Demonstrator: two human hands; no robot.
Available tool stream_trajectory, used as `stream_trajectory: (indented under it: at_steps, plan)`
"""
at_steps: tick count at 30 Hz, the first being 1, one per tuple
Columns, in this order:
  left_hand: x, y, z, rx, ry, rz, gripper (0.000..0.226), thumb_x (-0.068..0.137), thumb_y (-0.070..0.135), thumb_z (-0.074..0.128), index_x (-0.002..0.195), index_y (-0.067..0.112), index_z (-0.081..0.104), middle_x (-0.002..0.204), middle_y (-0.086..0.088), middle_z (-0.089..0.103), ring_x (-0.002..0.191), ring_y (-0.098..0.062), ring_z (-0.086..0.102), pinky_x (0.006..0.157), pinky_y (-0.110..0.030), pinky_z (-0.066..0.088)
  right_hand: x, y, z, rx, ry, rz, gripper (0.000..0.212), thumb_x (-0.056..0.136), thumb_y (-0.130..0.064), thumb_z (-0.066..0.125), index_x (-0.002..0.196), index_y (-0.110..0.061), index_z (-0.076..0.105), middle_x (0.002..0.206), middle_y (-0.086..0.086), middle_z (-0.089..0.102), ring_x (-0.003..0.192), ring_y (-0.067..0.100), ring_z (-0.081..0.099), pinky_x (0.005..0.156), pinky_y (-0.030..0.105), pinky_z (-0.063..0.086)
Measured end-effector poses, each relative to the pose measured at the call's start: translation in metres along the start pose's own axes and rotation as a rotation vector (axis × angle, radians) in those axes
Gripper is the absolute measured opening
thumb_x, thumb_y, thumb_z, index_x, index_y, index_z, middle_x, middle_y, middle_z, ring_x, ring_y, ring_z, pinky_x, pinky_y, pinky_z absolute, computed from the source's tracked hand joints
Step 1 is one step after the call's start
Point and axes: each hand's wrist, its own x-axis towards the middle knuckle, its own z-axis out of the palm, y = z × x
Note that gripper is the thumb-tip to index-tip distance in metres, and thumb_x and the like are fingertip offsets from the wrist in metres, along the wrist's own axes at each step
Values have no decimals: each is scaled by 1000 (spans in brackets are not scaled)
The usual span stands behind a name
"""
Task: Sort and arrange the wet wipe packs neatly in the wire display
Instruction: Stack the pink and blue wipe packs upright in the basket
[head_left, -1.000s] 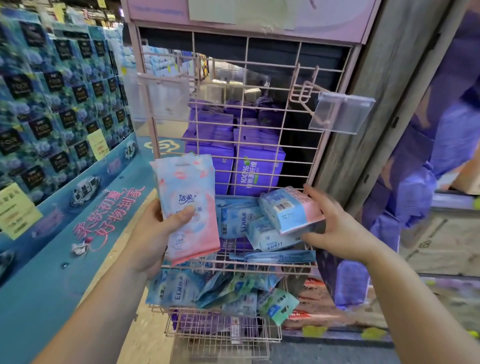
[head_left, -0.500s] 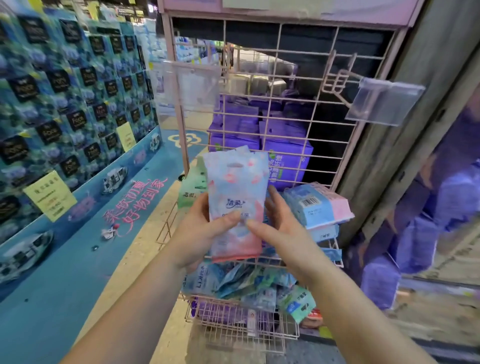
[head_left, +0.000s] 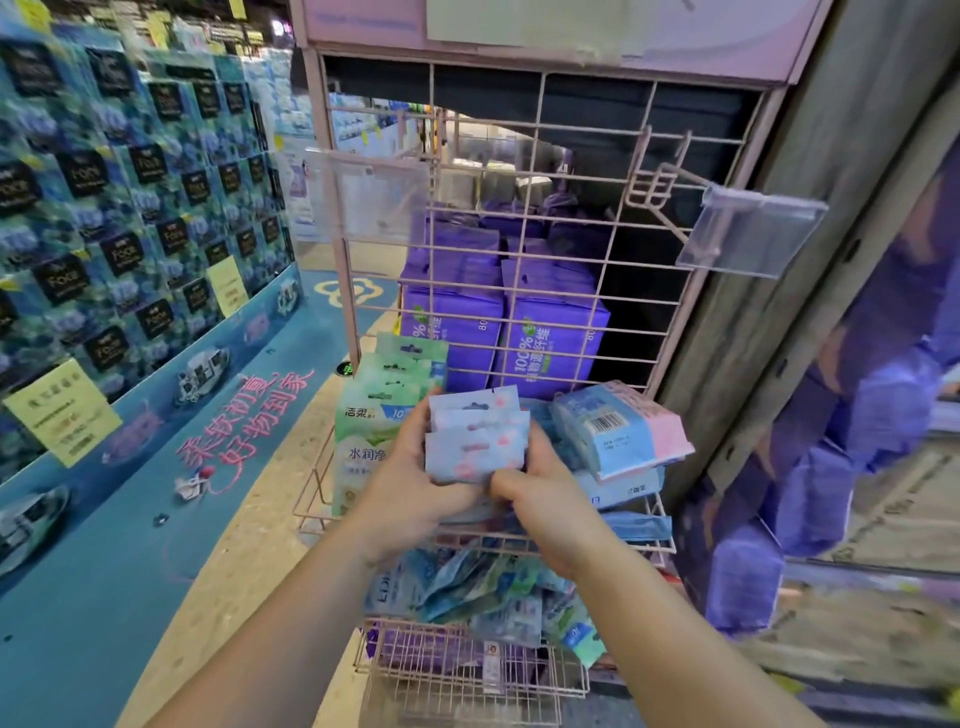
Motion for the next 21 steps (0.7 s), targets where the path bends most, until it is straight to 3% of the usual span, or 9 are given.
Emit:
stream_trajectory:
  at_steps: [4,6,8,10,12,15,17,19,21]
  plan:
    - [-1,3,0,54,-13,11,72,70,-11,76,124,27,46,108,10,73,98,-6,68,77,-22,56,2,-6,2,43,-34,-16,77,71,5,50,138,-31,36,120,2,66,112,22,62,88,43,52]
    - [-2,2,-1,71,-14,6,67,69,-1,79,123,25,48,112,6,72,102,-9,68,78,-23,55,1,-10,2,71,-37,-3,82,65,2,48,141,-27,34,124,3,64,112,22,62,92,41,50]
    - [-1,1,-5,118,-18,-7,65,70,4,81,122,25,48,114,3,70,105,-13,67,83,-29,55,0,-23,-3,63,-11,5,90,65,-3,49,147,-28,24,138,-3,53,111,11,58,95,32,48]
    - [-1,2,-11,184,-9,3,63,67,7,82,119,24,51,112,1,71,103,-13,68,88,-34,54,0,-44,-15,-34,28,-56,82,77,3,52,148,-26,22,147,-7,39,121,6,48,100,26,41]
    - [-3,5,-15,227,39,29,57,65,10,82,113,26,55,106,3,73,99,-11,69,85,-32,54,0,-64,-33,-109,-4,-153,66,86,11,52,142,-19,36,142,-3,44,129,9,45,106,25,38]
    - [-6,11,-22,241,130,65,54,64,7,86,106,27,59,100,17,73,89,0,69,77,-19,54,2,-84,-60,-277,-55,-216,40,84,3,63,111,-26,60,113,0,64,101,7,61,90,19,50]
    - [-5,17,-26,249,127,78,59,58,8,88,106,26,59,97,22,73,84,4,68,72,-12,52,12,-91,-74,-480,-63,-246,33,80,-3,70,99,-30,63,99,-4,68,77,-7,60,72,10,49]
    - [-6,23,-27,349,45,69,59,59,4,88,106,26,60,95,27,72,81,10,66,69,-8,49,26,-94,-81,-704,-82,-268,32,78,-9,74,104,-26,65,98,-6,68,67,-13,57,65,5,44]
    - [-9,26,-26,476,-4,73,53,61,5,87,100,31,61,90,28,72,78,16,64,67,-4,45,41,-92,-83,-944,-131,-264,40,77,-16,75,115,-20,64,108,-3,67,76,-9,57,70,5,42]
